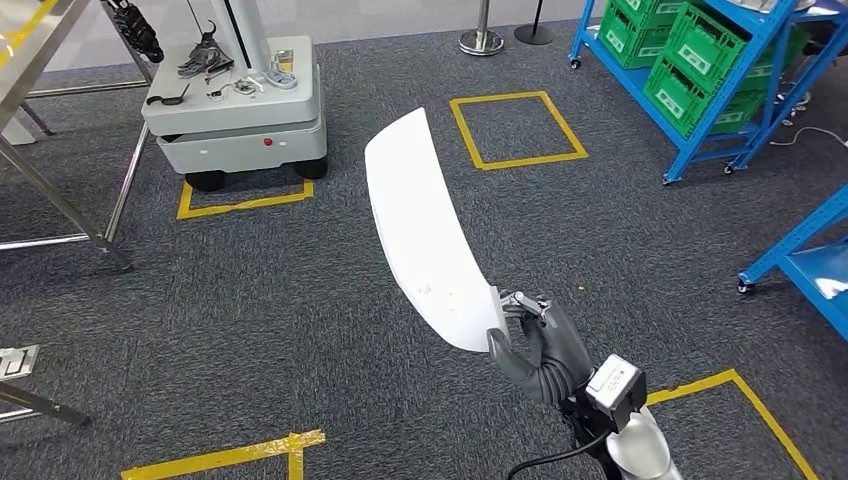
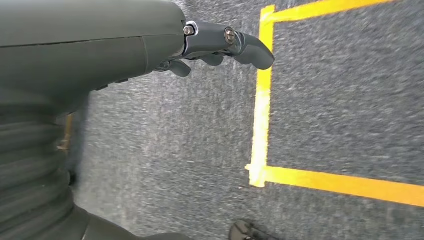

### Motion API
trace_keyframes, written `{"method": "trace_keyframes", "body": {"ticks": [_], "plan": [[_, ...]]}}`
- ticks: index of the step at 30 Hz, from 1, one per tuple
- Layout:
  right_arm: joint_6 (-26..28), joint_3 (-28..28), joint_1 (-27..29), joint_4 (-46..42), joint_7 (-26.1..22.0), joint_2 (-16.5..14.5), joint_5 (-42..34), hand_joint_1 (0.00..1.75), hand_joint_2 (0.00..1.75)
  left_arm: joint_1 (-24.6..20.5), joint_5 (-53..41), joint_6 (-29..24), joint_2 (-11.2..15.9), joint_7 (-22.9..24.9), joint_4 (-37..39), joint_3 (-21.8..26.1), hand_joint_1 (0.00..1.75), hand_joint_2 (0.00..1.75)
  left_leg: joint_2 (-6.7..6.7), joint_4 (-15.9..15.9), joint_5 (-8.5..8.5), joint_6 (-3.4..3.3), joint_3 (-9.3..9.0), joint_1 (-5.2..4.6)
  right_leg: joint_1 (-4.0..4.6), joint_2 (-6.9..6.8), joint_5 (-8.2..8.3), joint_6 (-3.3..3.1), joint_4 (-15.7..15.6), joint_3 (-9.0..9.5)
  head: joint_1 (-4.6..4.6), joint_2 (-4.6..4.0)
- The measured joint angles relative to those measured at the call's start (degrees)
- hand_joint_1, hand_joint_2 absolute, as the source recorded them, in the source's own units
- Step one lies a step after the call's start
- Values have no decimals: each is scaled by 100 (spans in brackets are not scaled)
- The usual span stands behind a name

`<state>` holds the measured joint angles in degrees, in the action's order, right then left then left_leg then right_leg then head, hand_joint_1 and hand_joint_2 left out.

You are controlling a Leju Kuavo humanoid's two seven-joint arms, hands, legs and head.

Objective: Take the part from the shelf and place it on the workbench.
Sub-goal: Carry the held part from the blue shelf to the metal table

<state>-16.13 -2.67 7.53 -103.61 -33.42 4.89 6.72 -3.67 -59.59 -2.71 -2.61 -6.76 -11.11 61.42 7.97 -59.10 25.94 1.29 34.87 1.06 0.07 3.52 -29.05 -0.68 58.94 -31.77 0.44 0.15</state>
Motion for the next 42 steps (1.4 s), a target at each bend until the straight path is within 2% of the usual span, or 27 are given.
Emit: {"method": "trace_keyframes", "body": {"ticks": [2, 3, 5, 6, 7, 9, 11, 13, 14, 16, 18, 20, 21, 22, 23, 25, 27, 29, 31, 33, 35, 36, 37, 38, 39, 41, 42], "plan": [[5, -1, -30, 19, -48, -5, -3, 175, 175, 15, 66, 25, 26, -158, 2, 36, 0, 175, 52, 26, -19, 47, 30, 10, 4, -57, 21, -40, -22, 6, 2, 0], [11, -1, -69, 43, -79, -14, -2, 175, 175, 21, 99, 36, 46, -246, 4, 58, 0, 175, -31, -5, 6, 67, 60, 5, 0, -118, 49, -81, -65, 17, 2, 0], [24, -26, -219, 192, -102, -53, 4, 175, 175, 7, 166, 66, 104, -403, 8, 116, 0, 175, -422, -722, 393, 131, 383, -4, -9, -413, 104, -180, -145, 23, -15, 0], [35, -61, -342, 301, -75, -82, 11, 175, 175, -2, 184, 78, 127, -409, 9, 146, 0, 175, -650, -1026, 535, 156, 489, -2, -10, -579, 116, -206, -157, 15, -22, 0], [69, -110, -474, 412, -25, -107, 26, 175, 175, -11, 194, 85, 145, -345, 9, 172, 0, 175, -795, -1140, 583, 192, 495, 12, -15, -739, 108, -206, -139, 3, -31, 0], [176, -205, -692, 534, 79, -136, 54, 175, 175, -22, 165, 65, 148, -44, 10, 198, 0, 175, -1057, -484, 297, 218, 81, 26, -13, -915, 59, -139, -66, -8, -33, 0], [270, -240, -764, 552, 146, -133, 69, 175, 175, -39, 129, 3, 134, 313, 10, 207, 0, 175, -1207, -84, 177, 147, -144, 17, 12, -1046, 3, -58, 2, -2, -16, 0], [286, -242, -783, 544, 210, -122, 88, 175, 175, -23, 157, -47, 106, 500, 10, 242, 0, 175, -1083, -73, 164, 42, -115, 1, 12, -1177, -16, 4, 14, 24, 2, 0], [267, -243, -798, 539, 242, -109, 97, 175, 175, -11, 192, -56, 87, 517, 12, 270, 0, 175, -1014, -68, 153, 6, -103, 2, -5, -1154, -33, 42, 25, 37, 3, 0], [198, -243, -838, 533, 285, -60, 97, 175, 175, -17, 263, -62, 35, 534, 14, 333, 0, 175, -880, -52, 126, -62, -86, 22, -50, -833, -212, 113, 260, -52, 11, 0], [116, -243, -860, 532, 311, 14, 87, 175, 175, -40, 295, -63, -22, 559, 15, 376, 0, 175, -744, -47, 103, -105, -61, 30, -71, -461, -563, 143, 921, -370, 26, 0], [43, -243, -862, 526, 377, 72, 107, 175, 175, -48, 299, -60, -87, 591, 16, 401, 0, 175, -582, -48, 88, -129, -41, 12, -63, -382, -763, 130, 1557, -710, 37, 0], [17, -243, -862, 514, 422, 87, 130, 175, 175, -45, 298, -54, -122, 595, 17, 413, 0, 175, -496, -49, 82, -136, -36, 1, -55, -370, -711, 108, 1628, -767, 38, 0], [-1, -243, -862, 494, 468, 97, 155, 175, 175, -41, 299, -41, -153, 570, 18, 424, 0, 175, -407, -50, 76, -137, -36, -6, -44, -343, -549, 73, 1461, -707, 39, 0], [-10, -243, -863, 467, 503, 102, 180, 175, 175, -41, 303, -22, -186, 519, 19, 432, 0, 175, -319, -51, 69, -134, -38, -10, -29, -282, -325, 28, 1109, -552, 39, 0], [-35, -243, -870, 400, 556, 105, 229, 175, 175, -50, 311, 24, -256, 355, 23, 450, 0, 175, -150, -52, 48, -106, -26, -4, -6, -28, 0, -58, 344, -208, 40, 0], [-66, -244, -876, 337, 594, 104, 279, 175, 175, -60, 306, 54, -314, 212, 27, 466, 0, 175, -9, -43, 16, -43, 11, 21, 19, 87, 66, -85, 20, -67, 51, 0], [-95, -250, -889, 289, 625, 104, 326, 175, 175, -56, 289, 76, -343, 118, 30, 471, 0, 175, 81, -21, -12, 32, 54, 37, 24, -52, 94, -91, -35, -51, 61, 0], [-104, -269, -919, 250, 665, 104, 367, 175, 175, -58, 275, 108, -361, 2, 34, 472, 0, 175, -189, -150, 91, 70, 149, 10, 0, -202, 143, -137, -131, -15, 51, 0], [-79, -284, -933, 215, 700, 106, 412, 175, 175, -99, 296, 149, -367, -126, 37, 472, 0, 175, -604, -698, 426, 97, 410, -14, -5, -372, 166, -180, -182, 4, 35, 0], [-17, -284, -917, 185, 706, 114, 488, 175, 175, -138, 334, 185, -368, -182, 37, 473, 0, 175, -740, -1375, 721, 144, 697, -6, 0, -562, 157, -191, -169, -2, 28, 0], [13, -284, -910, 169, 702, 120, 521, 175, 175, -140, 342, 195, -369, -182, 37, 474, 0, 175, -759, -1513, 735, 165, 734, 0, -3, -651, 147, -189, -158, -4, 28, 0], [32, -284, -908, 148, 697, 128, 527, 175, 175, -131, 344, 198, -371, -169, 38, 475, 0, 175, -781, -1431, 645, 183, 659, 6, -9, -731, 135, -178, -142, -5, 28, 0], [38, -283, -913, 124, 696, 137, 508, 175, 175, -121, 336, 187, -373, -137, 38, 476, 0, 175, -840, -1131, 478, 197, 473, 12, -17, -803, 117, -159, -120, -4, 28, 0], [39, -279, -925, 100, 698, 146, 474, 175, 175, -114, 327, 171, -378, -91, 39, 476, 0, 175, -977, -735, 332, 207, 253, 12, -21, -871, 92, -130, -89, -4, 28, 0], [26, -252, -960, 55, 722, 177, 415, 175, 175, -116, 323, 122, -403, 33, 40, 481, 0, 175, -1193, -159, 166, 144, -59, -11, 1, -990, 36, -59, -9, -11, 34, 0], [18, -236, -984, 39, 740, 197, 402, 175, 175, -116, 342, 96, -419, 89, 42, 491, 0, 175, -1232, -76, 166, 93, -94, -28, 18, -1046, 25, -25, 12, -13, 38, 0]]}}
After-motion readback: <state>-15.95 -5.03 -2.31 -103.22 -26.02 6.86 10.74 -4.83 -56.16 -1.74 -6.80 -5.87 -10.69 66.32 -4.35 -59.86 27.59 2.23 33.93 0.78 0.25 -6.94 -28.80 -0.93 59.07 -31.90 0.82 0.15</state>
